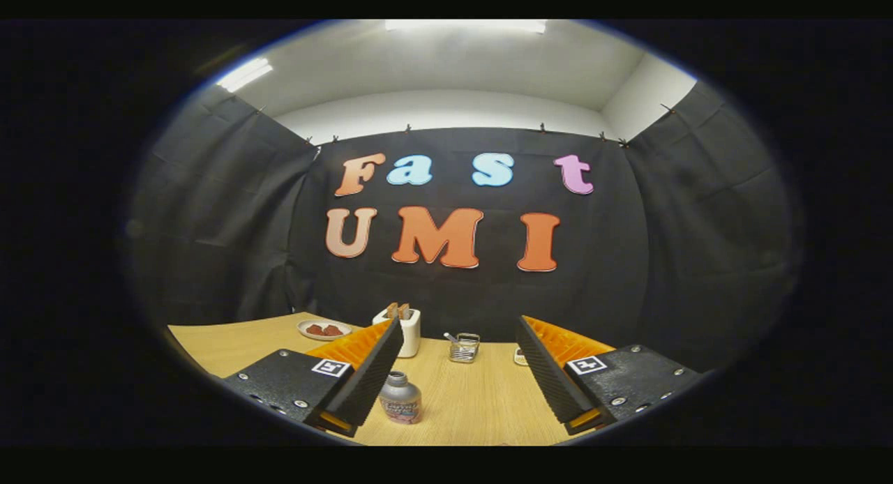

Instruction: Take the bottle from table, then pour the juice into the cup, finally place the bottle on the coaster

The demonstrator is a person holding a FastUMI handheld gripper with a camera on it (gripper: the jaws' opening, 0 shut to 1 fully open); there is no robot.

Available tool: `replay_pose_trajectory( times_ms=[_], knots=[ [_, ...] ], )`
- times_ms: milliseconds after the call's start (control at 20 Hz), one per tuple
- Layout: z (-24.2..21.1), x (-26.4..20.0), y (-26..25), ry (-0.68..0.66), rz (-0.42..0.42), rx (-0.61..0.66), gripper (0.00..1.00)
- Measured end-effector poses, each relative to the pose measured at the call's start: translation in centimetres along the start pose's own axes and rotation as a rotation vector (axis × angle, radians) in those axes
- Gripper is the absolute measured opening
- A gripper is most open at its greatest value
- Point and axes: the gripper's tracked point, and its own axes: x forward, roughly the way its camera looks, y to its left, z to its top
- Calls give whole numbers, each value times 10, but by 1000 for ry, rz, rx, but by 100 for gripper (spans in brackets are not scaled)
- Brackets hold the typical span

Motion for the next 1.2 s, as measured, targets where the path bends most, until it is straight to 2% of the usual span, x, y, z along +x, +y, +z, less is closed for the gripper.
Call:
replay_pose_trajectory(
  times_ms=[400, 700, 1200],
  knots=[
    [-5, 1, 15, -2, 32, 14, 97],
    [-38, 4, 35, 50, 78, 57, 97],
    [-104, 12, 58, 169, 102, 80, 97]
  ],
)
